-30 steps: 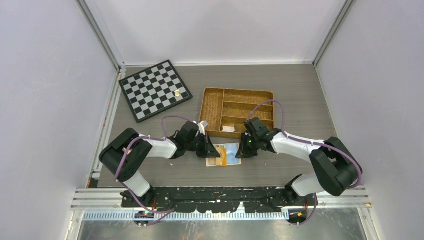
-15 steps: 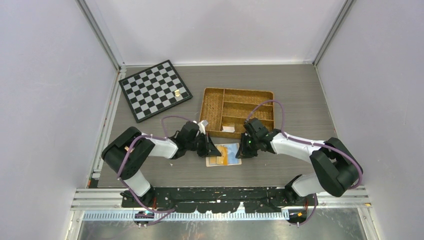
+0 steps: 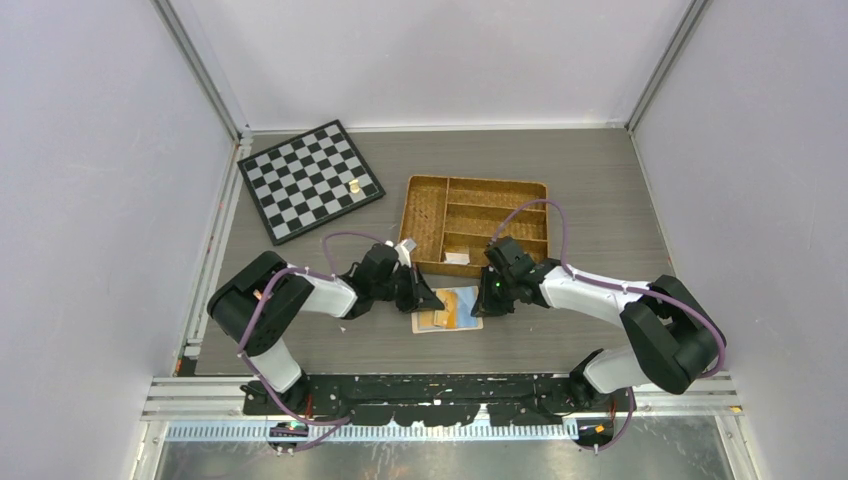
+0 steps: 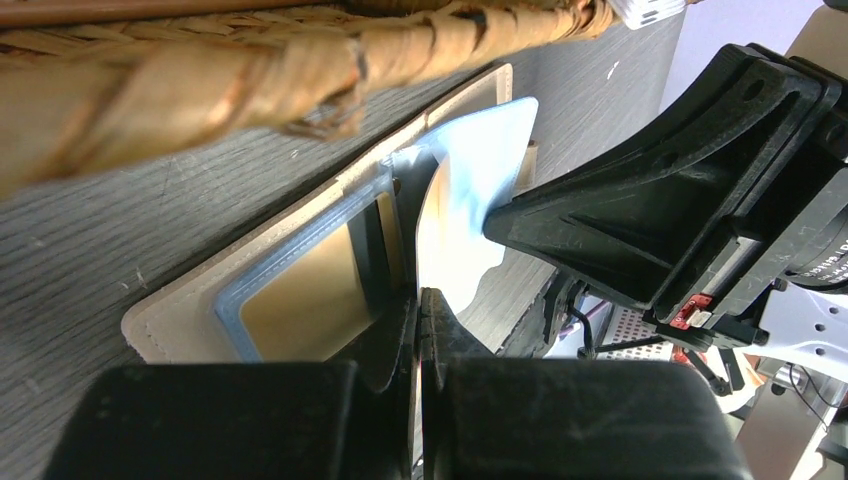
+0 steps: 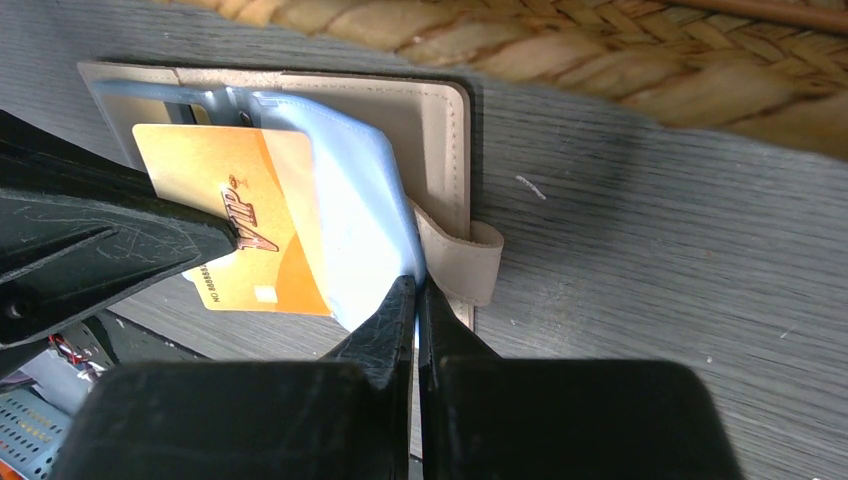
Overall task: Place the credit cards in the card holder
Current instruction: Insert the credit card into the card holder.
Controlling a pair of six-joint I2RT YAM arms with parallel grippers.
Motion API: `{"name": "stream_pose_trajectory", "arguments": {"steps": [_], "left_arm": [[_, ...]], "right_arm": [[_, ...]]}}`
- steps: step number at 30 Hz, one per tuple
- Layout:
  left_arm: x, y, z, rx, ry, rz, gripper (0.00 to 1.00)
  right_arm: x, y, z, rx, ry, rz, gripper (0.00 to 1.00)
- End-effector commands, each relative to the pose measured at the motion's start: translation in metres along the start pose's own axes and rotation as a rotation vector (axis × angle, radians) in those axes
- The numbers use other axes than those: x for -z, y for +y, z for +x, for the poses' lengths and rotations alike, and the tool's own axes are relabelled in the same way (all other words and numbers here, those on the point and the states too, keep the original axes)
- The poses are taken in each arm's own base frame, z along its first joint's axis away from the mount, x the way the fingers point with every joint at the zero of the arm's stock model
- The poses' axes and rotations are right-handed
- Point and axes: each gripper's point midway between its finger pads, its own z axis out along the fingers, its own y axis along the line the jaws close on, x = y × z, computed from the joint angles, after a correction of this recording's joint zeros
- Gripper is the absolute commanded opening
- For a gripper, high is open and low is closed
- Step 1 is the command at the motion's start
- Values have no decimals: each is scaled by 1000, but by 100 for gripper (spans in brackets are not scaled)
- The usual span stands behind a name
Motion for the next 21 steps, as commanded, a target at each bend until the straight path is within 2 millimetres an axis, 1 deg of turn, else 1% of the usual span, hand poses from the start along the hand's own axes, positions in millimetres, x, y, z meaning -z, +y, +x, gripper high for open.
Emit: {"name": "stream_pose_trajectory", "arguments": {"steps": [1,15,21], "left_arm": [[-4,19,-8,-1,-74,-67,0],[3,24,-10,13,-124,-86,0],[-2,23,-3,19,-114,-84,0]], "right_arm": [[-7,-13,10,7,15,70,0],[-7,-11,11,18,19,77,1],[-6,-8,11,19,11,73,0]]}}
